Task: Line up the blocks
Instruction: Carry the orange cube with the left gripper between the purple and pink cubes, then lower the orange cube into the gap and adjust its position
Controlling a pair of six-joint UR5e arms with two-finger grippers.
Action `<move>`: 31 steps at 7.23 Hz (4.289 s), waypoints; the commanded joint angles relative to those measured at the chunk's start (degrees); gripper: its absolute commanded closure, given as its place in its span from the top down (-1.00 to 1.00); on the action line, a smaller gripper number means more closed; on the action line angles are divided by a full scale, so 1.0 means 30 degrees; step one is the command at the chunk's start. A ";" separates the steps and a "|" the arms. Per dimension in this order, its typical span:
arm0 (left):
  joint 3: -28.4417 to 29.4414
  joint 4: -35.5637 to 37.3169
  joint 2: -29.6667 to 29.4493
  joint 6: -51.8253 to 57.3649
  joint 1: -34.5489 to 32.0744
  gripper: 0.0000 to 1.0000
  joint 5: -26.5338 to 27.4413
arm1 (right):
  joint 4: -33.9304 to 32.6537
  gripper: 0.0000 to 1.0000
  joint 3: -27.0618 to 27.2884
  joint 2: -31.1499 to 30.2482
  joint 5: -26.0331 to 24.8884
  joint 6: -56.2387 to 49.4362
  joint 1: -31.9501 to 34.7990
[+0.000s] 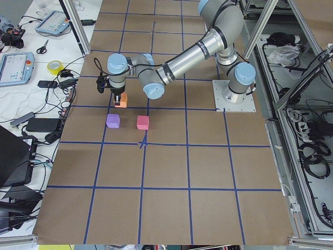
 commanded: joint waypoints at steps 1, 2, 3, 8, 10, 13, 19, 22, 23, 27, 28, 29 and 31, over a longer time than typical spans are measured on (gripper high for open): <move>0.0025 0.0013 -0.0721 0.1703 0.0417 -0.63 0.0547 | 0.0033 1.00 0.0000 -0.0069 0.0000 -0.0011 0.0026; -0.0033 -0.0045 -0.0635 0.1703 0.0417 -0.63 0.0664 | 0.0121 1.00 0.0029 -0.0127 0.0000 -0.0011 0.0026; -0.0034 -0.0046 -0.0779 0.1819 0.0446 -0.63 0.1071 | 0.0122 1.00 0.0030 -0.0128 0.0000 -0.0011 0.0026; -0.0326 -0.0016 -0.1424 0.1468 0.1472 -0.63 0.0988 | 0.0122 1.00 0.0030 -0.0128 0.0000 -0.0011 0.0026; -0.0501 0.0042 -0.1629 0.1468 0.1472 -0.63 0.1220 | 0.0122 1.00 0.0030 -0.0128 0.0000 -0.0040 0.0026; -0.0824 0.0247 -0.1893 0.1731 0.1472 -0.62 0.1193 | 0.0122 1.00 0.0030 -0.0128 0.0000 -0.0040 0.0026; -0.0970 0.1009 -0.2099 0.1820 0.1501 -0.55 0.1338 | 0.0122 1.00 0.0030 -0.0128 0.0000 -0.0070 0.0026; -0.1352 0.1624 -0.2158 0.1674 0.1472 -0.16 0.2775 | 0.0151 1.00 0.0030 -0.0128 0.0000 -0.0070 0.0026; -0.1294 0.1566 -0.2158 0.1702 0.1472 -0.16 0.2775 | 0.0122 1.00 0.0030 -0.0128 -0.0029 -0.0070 0.0026; -0.1294 0.1273 -0.1982 0.1965 0.1414 -0.22 0.2280 | 0.0122 1.00 0.0030 -0.0128 0.0000 -0.0070 0.0026; -0.1294 0.1273 -0.1982 0.2256 0.1414 -0.23 0.2248 | 0.0122 1.00 0.0030 -0.0128 -0.0029 -0.0099 0.0026; -0.1294 0.1273 -0.2011 0.2259 0.1414 -0.23 0.2247 | 0.0122 1.00 0.0030 -0.0128 0.0000 -0.0070 0.0026; -0.1294 0.1273 -0.2011 0.2259 0.1356 -0.23 0.2189 | 0.0122 1.00 0.0030 -0.0128 -0.0029 -0.0099 0.0026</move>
